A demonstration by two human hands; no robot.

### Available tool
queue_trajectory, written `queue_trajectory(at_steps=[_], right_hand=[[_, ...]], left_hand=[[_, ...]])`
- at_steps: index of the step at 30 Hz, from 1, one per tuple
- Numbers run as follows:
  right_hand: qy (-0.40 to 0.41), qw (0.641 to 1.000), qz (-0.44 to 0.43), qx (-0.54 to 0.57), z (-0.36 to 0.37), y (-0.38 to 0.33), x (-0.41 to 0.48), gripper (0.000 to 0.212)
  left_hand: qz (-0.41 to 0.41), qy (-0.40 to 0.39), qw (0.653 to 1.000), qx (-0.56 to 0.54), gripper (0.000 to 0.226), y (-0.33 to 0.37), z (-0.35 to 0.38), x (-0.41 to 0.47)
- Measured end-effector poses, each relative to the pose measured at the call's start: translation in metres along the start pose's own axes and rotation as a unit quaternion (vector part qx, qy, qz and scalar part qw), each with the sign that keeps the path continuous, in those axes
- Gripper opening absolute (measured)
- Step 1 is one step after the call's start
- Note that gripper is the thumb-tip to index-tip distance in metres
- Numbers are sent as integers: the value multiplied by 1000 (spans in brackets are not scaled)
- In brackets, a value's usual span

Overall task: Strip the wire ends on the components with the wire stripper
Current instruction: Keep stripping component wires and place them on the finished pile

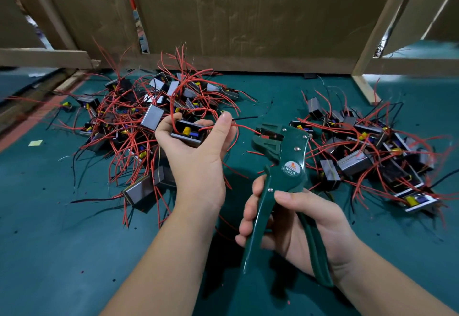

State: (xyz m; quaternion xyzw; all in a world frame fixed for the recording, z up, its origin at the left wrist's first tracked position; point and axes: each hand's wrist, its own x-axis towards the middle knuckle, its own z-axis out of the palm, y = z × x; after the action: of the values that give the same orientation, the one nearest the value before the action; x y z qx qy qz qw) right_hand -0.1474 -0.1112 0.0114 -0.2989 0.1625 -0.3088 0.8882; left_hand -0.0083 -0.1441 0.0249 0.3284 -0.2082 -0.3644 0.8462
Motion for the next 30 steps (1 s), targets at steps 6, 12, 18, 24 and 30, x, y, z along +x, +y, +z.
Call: queue_trajectory(at_steps=[6, 12, 18, 24, 30], right_hand=[[29, 999, -3, -14, 2, 1, 0, 33], [166, 983, -41, -71, 6, -1, 1, 30], [123, 984, -126, 5, -2, -3, 6, 21], [84, 985, -148, -32, -9, -7, 4, 48], [56, 980, -181, -54, -10, -15, 3, 65]], left_hand=[[13, -11, 1000, 10, 54, -4, -1, 1], [4, -14, 1000, 21, 55, -8, -1, 0], [-49, 4, 999, -13, 40, -2, 4, 0], [-169, -61, 983, 27, 20, -6, 11, -5], [-164, -259, 918, 250, 49, -21, 4, -24]])
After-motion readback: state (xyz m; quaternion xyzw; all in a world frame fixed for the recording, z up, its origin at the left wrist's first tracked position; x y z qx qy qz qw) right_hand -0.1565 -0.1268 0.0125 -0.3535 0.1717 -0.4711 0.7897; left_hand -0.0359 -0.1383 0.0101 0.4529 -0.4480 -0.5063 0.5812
